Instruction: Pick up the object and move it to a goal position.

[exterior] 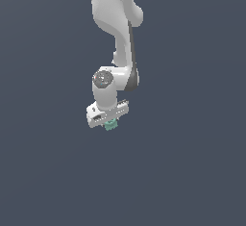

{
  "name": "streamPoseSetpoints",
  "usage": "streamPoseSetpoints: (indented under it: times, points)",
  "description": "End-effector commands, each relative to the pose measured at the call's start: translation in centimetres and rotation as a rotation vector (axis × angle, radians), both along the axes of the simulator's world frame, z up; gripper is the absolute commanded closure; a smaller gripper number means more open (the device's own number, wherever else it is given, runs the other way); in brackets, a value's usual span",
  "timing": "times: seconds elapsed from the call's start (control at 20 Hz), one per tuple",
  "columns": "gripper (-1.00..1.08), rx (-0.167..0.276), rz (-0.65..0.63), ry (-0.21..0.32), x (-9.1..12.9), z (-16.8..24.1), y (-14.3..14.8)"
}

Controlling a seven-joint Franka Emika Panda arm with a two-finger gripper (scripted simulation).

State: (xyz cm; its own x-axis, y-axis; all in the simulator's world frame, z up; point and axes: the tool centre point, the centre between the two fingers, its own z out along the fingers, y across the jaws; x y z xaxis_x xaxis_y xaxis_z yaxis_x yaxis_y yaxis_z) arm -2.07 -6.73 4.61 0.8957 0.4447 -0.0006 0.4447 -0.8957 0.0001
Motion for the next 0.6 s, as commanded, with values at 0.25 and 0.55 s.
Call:
streamPoseSetpoints:
  times: [0.25,0.55]
  points:
    - [1.08,0.000,0.000,-0.001,-0.8,2.9,-0.9]
    - [1.08,0.000,0.000,-0.001,-2.0,7.4,-2.1]
